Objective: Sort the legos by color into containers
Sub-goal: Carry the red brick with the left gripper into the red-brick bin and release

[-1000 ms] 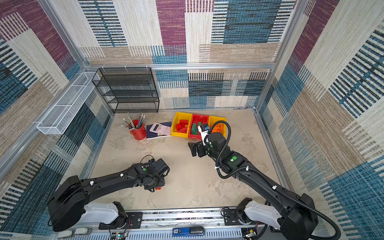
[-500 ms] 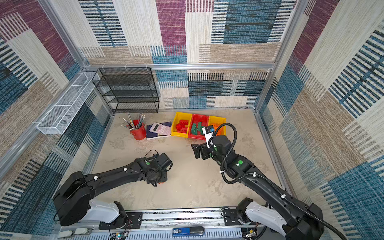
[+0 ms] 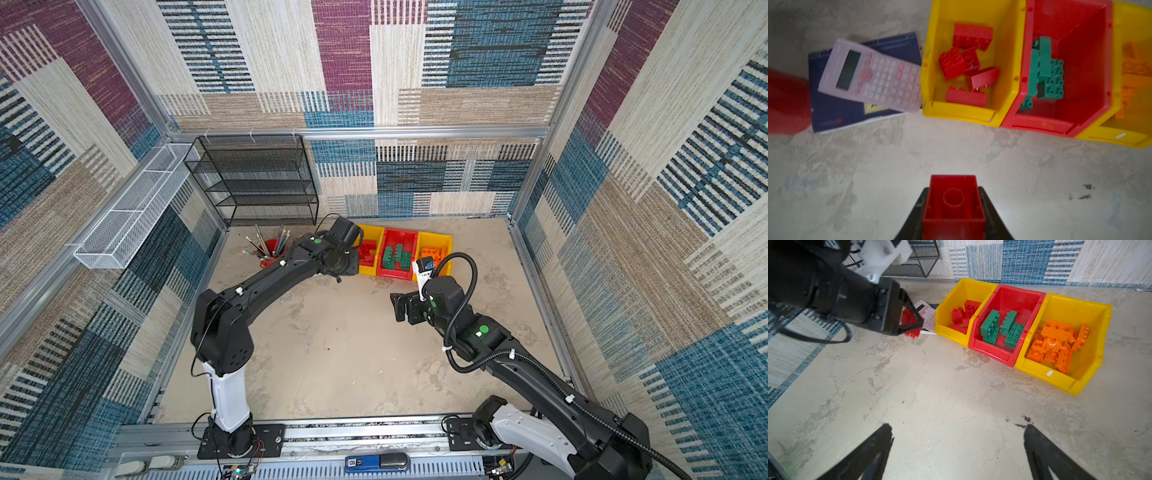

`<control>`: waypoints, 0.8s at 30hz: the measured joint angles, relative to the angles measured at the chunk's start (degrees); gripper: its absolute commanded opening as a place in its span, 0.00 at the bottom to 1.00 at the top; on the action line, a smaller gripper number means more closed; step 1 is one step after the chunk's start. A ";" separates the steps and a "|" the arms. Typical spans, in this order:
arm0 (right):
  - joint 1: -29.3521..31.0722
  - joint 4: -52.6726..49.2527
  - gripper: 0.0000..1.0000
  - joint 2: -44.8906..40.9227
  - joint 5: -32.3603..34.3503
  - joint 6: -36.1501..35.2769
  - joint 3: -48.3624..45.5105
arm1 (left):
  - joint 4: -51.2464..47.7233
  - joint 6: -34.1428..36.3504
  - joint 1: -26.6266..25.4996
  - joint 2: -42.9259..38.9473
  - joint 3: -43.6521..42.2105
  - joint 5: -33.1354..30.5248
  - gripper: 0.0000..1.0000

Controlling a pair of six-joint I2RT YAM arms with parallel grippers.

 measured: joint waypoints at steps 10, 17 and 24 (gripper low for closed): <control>-0.07 -3.26 1.00 -2.25 2.58 2.73 0.13 | -0.17 12.00 1.75 20.59 25.42 -0.04 0.26; -0.11 -5.16 1.00 -3.02 3.89 4.22 0.90 | -0.15 14.14 2.03 28.04 34.82 -0.24 0.83; -0.11 -5.20 1.00 -2.69 3.85 4.57 1.33 | 5.51 15.23 2.10 16.33 18.34 -2.95 1.00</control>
